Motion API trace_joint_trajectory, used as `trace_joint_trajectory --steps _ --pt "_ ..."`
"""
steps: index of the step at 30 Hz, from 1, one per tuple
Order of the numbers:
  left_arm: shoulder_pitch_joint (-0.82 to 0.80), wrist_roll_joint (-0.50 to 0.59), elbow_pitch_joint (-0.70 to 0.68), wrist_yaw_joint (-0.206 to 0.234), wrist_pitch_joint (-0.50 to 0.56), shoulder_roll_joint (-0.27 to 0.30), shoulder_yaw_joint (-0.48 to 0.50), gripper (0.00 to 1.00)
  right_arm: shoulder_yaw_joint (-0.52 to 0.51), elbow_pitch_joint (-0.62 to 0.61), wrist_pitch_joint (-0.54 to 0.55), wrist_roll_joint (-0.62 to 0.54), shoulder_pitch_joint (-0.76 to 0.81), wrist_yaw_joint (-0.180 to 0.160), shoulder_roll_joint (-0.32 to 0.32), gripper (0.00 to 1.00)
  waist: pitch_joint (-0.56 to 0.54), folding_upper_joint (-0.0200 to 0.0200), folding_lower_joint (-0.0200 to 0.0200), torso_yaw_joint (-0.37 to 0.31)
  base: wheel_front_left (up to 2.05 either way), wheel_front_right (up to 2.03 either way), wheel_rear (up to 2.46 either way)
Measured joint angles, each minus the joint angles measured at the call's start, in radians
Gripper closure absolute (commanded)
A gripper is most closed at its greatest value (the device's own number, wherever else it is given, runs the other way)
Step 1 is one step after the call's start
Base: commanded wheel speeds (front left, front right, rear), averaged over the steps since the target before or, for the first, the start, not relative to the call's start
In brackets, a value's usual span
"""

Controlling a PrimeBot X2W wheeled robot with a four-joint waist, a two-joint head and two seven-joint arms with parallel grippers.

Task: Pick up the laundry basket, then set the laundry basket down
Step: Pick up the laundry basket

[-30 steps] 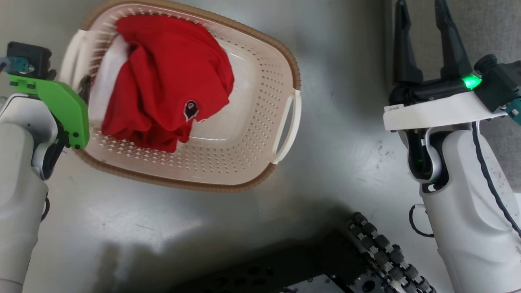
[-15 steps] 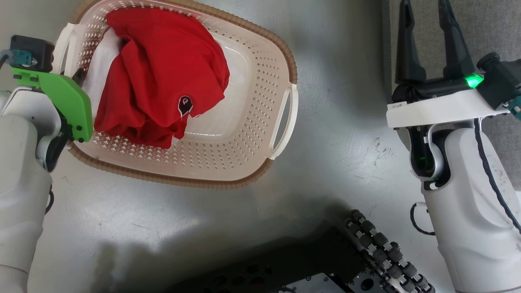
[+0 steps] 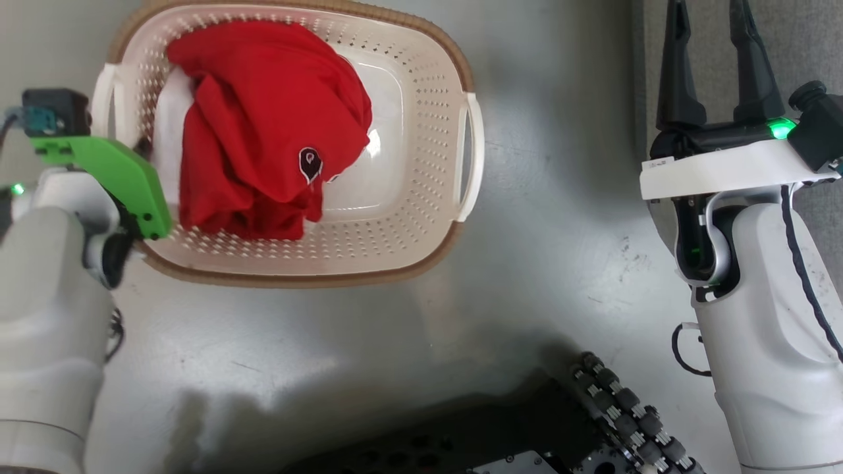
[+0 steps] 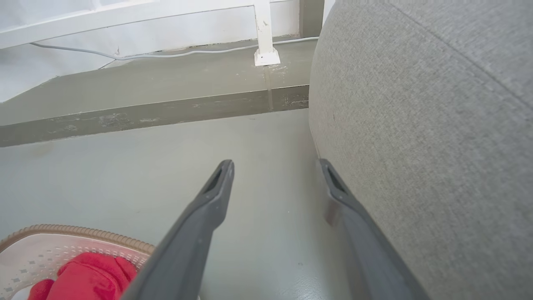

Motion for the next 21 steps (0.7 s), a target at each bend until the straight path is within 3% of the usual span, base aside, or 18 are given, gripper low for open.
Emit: trace_joint_trajectory --steps 5,18,19,20,21 --pt "0.03 -0.053 0.048 0.006 0.0 -0.048 0.026 1.0 -0.004 0.006 0.0 0.0 0.0 0.008 0.001 0.0 -0.021 0.0 0.0 0.02 0.0 0.0 0.0" --pt "0.055 -0.103 0.114 0.008 -0.009 -0.094 0.042 1.0 -0.007 0.013 0.0 -0.008 0.0 0.018 0.001 0.0 -0.048 0.0 -0.0001 0.049 0.0 0.0 0.0" --pt "0.055 -0.103 0.117 0.007 -0.008 -0.094 0.041 0.74 -0.007 0.013 0.0 -0.008 0.0 0.018 0.001 0.0 -0.048 0.0 -0.0001 0.048 0.0 0.0 0.0" --pt "0.055 -0.103 0.123 0.002 -0.007 -0.096 0.04 0.54 -0.009 0.013 0.0 -0.008 0.0 0.018 0.001 0.0 -0.048 0.0 -0.0001 0.048 0.0 0.0 0.0" --pt "0.055 -0.103 0.127 0.0 -0.008 -0.096 0.038 0.0 -0.01 0.014 0.0 -0.01 0.0 0.018 0.001 0.0 -0.048 0.0 -0.0001 0.048 0.0 0.0 0.0"
